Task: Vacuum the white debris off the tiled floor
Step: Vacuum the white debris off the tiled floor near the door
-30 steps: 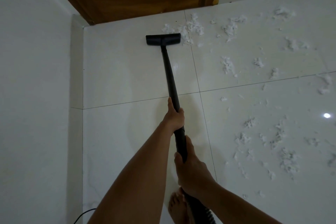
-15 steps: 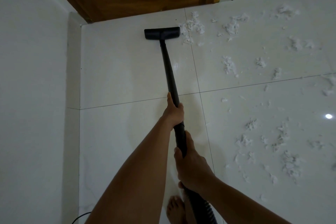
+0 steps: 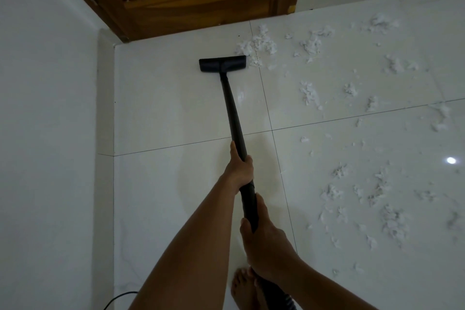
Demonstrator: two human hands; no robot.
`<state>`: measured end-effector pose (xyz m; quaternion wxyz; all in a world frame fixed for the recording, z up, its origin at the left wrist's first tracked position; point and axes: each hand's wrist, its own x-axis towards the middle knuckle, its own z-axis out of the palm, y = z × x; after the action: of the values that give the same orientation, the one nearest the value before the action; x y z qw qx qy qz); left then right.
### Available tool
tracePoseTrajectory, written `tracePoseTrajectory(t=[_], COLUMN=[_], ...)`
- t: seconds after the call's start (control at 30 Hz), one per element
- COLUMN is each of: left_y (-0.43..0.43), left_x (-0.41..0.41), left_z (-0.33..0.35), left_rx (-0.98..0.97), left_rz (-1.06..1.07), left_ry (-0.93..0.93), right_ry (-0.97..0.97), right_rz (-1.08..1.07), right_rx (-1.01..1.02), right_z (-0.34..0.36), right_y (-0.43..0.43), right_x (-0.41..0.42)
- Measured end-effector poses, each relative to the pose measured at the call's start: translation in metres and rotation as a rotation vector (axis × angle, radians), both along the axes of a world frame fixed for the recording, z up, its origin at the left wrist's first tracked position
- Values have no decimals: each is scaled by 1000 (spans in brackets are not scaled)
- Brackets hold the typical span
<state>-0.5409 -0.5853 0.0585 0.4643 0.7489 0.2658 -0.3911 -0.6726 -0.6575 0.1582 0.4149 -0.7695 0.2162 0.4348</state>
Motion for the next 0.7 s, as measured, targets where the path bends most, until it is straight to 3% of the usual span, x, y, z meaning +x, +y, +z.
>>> tracePoseTrajectory(t=[0.3,0.7], left_y=[-6,-6], left_x=[-4,38], left_z=[22,8], left_rx=[-10,-5], left_rz=[7,-20], left_ry=[42,35], right_ry=[-16,18], right_rz=[24,-108], right_rx=[-12,56], right_z=[25,15], right_y=[-7,-3], right_x=[1,36])
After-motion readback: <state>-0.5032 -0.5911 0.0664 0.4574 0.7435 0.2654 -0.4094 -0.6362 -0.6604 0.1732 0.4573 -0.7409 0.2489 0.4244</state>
